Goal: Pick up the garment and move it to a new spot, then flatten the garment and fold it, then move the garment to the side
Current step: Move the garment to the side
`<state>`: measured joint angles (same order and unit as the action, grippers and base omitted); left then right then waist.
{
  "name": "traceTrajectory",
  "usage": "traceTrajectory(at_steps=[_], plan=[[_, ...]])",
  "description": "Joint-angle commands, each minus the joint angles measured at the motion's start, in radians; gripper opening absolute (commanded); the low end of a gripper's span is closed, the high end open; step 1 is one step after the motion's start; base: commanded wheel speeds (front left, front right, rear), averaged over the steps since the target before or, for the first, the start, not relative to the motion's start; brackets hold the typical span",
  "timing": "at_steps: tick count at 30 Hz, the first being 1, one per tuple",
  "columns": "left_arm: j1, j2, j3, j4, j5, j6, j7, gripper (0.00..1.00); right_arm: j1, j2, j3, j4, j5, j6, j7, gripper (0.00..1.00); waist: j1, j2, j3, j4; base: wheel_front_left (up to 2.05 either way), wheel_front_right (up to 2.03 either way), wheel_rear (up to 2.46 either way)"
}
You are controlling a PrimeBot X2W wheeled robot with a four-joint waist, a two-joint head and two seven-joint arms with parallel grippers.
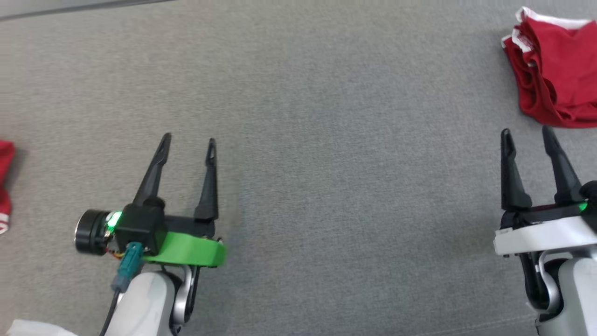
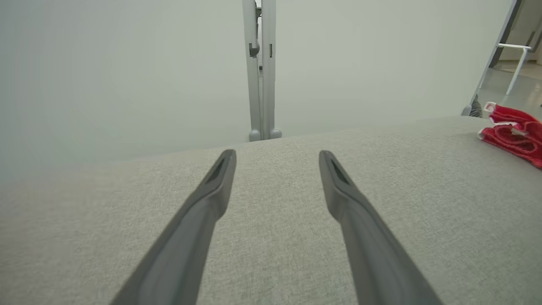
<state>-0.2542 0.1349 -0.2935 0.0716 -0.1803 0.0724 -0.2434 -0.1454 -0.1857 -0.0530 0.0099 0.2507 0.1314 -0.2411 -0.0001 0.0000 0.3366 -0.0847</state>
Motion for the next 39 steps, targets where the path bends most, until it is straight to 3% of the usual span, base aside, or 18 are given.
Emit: traceTrajectory(at_steps=[1, 8, 23, 39], plan=[[0.029, 0.005, 0.017, 0.005, -0.016, 0.011, -0.007, 1.00, 0.026, 0.008, 0.005, -0.020, -0.006, -0.002, 0.009, 1.00, 0.0001, 0.0000, -0.077, 0.076, 0.00, 0.00, 0.00], [0.107, 0.025, 0.060, 0.024, -0.048, 0.030, -0.013, 1.00, 0.097, 0.050, 0.016, -0.088, -0.027, -0.002, 0.064, 1.00, 0.0001, 0.0000, -0.142, 0.114, 0.00, 0.00, 0.00], [0.225, 0.037, 0.054, 0.075, -0.085, 0.025, -0.012, 1.00, 0.248, 0.088, 0.022, -0.132, -0.039, -0.002, 0.153, 1.00, 0.0001, 0.0000, -0.289, 0.109, 0.00, 0.00, 0.00], [0.231, 0.054, 0.045, 0.112, -0.100, 0.022, -0.005, 1.00, 0.302, 0.108, 0.012, -0.154, -0.056, -0.002, 0.168, 1.00, 0.0001, 0.0000, -0.319, 0.095, 0.00, 0.00, 0.00]])
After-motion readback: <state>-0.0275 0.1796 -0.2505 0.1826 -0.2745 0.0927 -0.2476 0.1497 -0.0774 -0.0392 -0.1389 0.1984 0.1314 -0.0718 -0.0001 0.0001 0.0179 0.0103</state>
